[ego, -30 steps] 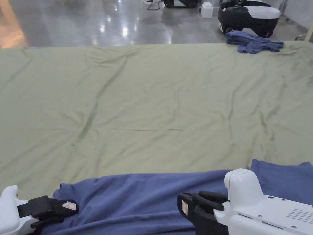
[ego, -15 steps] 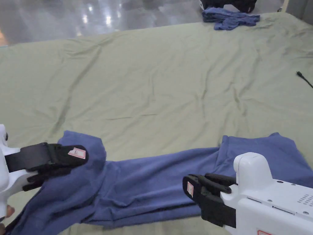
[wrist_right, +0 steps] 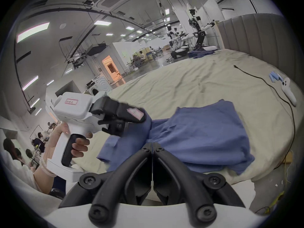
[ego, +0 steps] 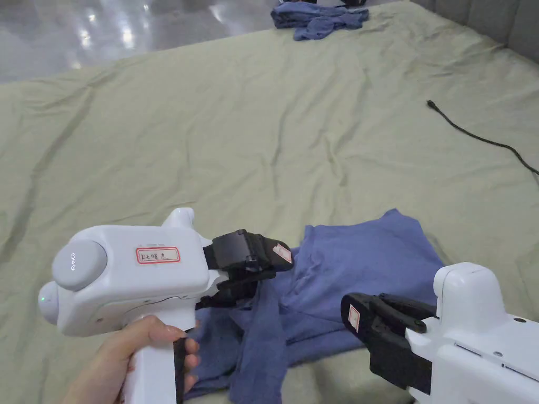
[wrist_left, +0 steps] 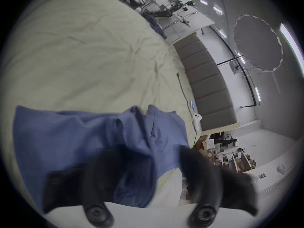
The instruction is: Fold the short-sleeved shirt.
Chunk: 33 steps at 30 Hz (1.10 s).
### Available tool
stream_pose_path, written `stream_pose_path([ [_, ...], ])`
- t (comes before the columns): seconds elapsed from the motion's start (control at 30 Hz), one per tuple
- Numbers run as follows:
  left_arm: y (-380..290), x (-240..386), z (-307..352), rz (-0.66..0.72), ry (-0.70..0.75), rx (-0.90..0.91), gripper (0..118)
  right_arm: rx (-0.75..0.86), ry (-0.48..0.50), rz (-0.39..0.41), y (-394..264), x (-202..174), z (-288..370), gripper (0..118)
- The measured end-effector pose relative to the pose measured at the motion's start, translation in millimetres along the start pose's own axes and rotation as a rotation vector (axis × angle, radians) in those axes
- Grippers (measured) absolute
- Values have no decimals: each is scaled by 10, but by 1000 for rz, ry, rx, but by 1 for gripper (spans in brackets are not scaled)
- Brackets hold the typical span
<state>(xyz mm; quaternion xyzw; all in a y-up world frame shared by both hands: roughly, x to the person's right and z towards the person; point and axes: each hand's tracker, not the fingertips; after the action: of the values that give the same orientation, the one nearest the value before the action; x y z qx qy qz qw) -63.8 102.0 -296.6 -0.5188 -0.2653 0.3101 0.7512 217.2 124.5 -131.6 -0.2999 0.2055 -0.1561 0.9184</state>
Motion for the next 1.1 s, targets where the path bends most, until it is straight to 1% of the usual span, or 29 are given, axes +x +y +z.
stream_pose_path([
  [0.03, -17, 11, -58, -17, -19, -19, 109, 32, -47, 1, -11, 20, 17, 3],
  [0.1, -33, 69, -60, -39, -30, -24, 109, 12, -23, -13, -24, 60, 20, 3],
  [0.17, -13, 147, 15, -75, -27, -22, 109, 14, -28, -35, -41, 92, 7, 3],
  [0.33, 18, 48, 474, -103, 0, 75, 109, -11, -28, -30, -66, 93, -50, 3],
  [0.37, 5, -8, 576, -100, 20, 97, 109, -13, -27, -33, -74, 90, -68, 3],
  [0.53, -194, -454, 1091, 9, 80, 198, 109, -42, -31, -37, -99, 78, -129, 3],
  [0.57, -241, -526, 1152, 18, 87, 197, 107, -47, -35, -37, -105, 76, -140, 3],
  [0.6, -273, -571, 1192, 21, 90, 197, 99, -51, -39, -38, -109, 75, -149, 3],
  [0.63, -312, -604, 1230, 11, 91, 197, 78, -55, -40, -41, -110, 75, -163, 3],
  [0.67, -338, -609, 1228, 8, 91, 206, 28, -58, -39, -44, -113, 74, -170, 3],
  [0.7, -339, -623, 1206, 15, 92, 206, 3, -60, -40, -47, -117, 73, -176, 3],
  [0.77, -326, -618, 1099, 23, 85, 197, 2, -67, -47, -43, -117, 62, -187, 3],
  [0.83, -320, -533, 971, -32, 96, 187, 0, -67, -50, -36, -113, 52, -178, 3],
  [0.9, -277, -466, 797, -37, 76, 164, 0, -64, -50, -35, -105, 52, -160, 3],
  [0.97, -251, -359, 589, -53, 24, 123, 0, -60, -51, -37, -95, 67, -143, 3],
  [1.03, -223, -245, 350, -98, 15, 77, 0, -51, -59, -41, -88, 85, -124, 3],
  [1.1, -192, -198, 100, -100, 29, 10, 0, -48, -59, -46, -83, 110, -105, 3],
])
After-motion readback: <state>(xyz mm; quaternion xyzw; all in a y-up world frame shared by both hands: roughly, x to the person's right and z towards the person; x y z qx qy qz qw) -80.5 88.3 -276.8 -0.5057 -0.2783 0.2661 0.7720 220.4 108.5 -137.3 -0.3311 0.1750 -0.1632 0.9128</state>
